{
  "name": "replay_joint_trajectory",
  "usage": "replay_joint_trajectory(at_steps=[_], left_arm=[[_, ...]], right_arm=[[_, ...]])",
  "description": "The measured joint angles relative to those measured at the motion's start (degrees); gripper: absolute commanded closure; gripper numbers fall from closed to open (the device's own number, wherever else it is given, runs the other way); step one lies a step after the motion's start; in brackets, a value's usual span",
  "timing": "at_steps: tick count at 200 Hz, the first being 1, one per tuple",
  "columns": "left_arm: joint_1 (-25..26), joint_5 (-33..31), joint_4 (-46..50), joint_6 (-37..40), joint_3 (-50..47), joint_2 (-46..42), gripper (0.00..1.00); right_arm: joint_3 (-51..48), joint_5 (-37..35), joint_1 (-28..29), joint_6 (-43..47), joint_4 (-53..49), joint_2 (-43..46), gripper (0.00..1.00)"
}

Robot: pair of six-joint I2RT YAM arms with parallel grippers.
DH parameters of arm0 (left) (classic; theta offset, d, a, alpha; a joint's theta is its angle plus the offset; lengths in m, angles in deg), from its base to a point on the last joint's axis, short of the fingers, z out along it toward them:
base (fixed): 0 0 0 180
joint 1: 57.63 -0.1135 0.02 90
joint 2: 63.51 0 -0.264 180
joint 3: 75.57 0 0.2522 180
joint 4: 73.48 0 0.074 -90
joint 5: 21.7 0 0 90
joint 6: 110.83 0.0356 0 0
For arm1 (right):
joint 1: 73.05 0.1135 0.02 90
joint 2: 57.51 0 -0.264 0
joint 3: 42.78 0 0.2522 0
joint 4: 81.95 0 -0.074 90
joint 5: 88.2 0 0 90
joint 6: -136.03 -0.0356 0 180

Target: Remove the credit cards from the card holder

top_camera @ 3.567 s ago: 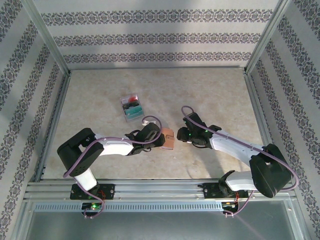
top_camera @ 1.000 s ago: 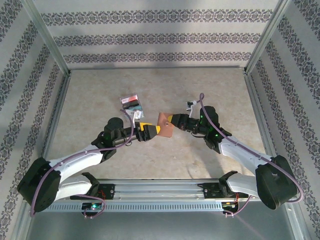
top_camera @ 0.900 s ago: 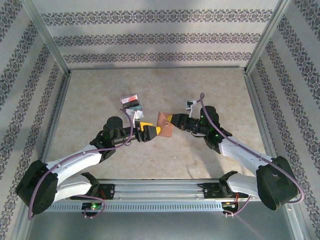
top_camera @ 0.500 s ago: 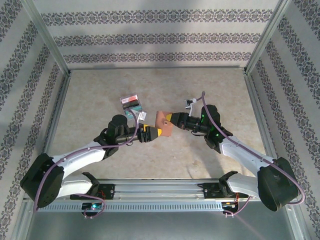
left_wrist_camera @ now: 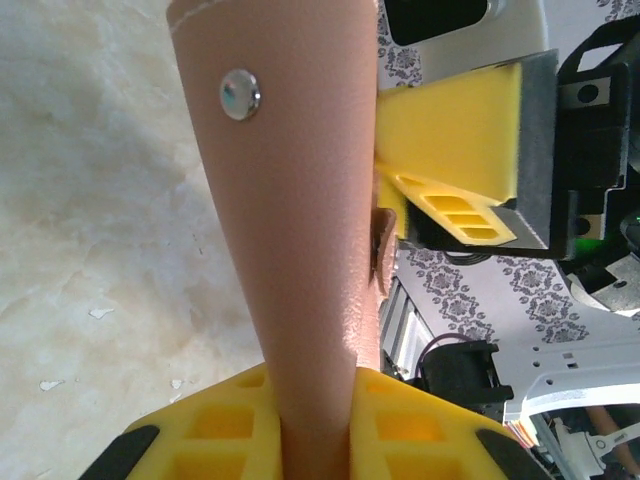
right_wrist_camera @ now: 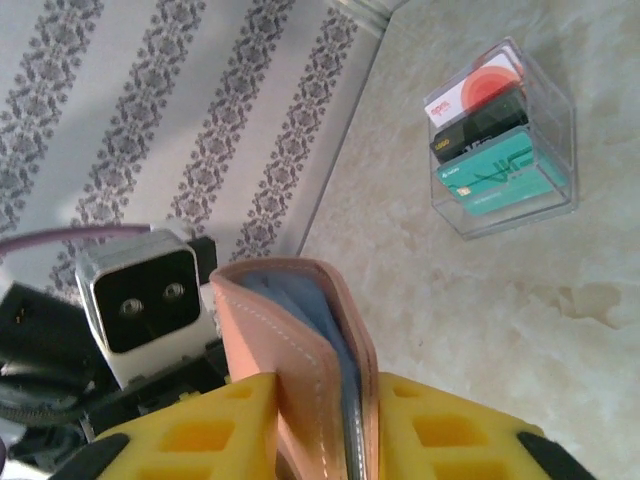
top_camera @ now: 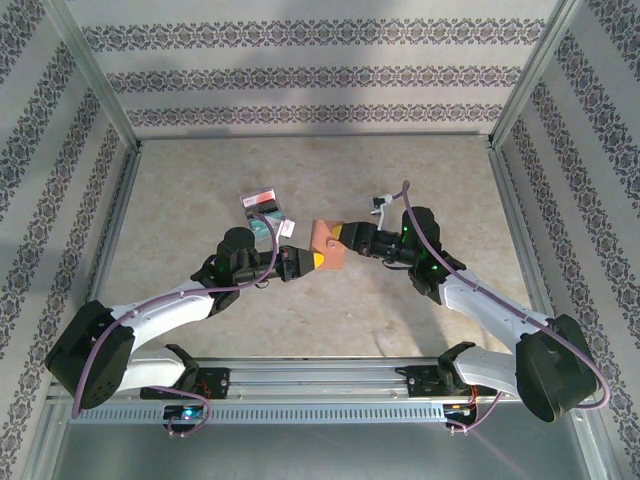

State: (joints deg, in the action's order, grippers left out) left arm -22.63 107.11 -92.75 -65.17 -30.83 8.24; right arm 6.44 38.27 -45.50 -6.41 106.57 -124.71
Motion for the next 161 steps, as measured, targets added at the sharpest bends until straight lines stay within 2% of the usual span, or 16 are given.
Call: replay_joint_trajectory(at_steps=[24, 48, 78, 113, 161], left_arm=[[0.0, -1.7, 1.3, 1.5, 0.0, -0.5, 0.95], [0.0, -5.0, 4.8, 4.4, 0.0, -3.0, 1.00], [0.0, -10.9, 9.6, 7.8, 0.0, -6.1, 1.00], [0.2, -15.8, 12.2, 9.6, 0.0, -6.6, 1.00], [0.9, -18.5, 12.4, 10.3, 0.0, -4.4, 1.00]], right_arm=[[2.5, -3.7, 1.2, 2.5, -7.1, 0.9, 0.54], [6.3, -10.7, 4.4, 6.1, -17.3, 3.3, 0.53], [9.7, -20.1, 8.1, 8.1, -26.2, 5.6, 0.53], [11.4, -28.8, 13.0, 8.8, -32.6, 5.6, 0.53], [15.8, -35.3, 17.7, 9.2, -36.8, 1.8, 0.53]])
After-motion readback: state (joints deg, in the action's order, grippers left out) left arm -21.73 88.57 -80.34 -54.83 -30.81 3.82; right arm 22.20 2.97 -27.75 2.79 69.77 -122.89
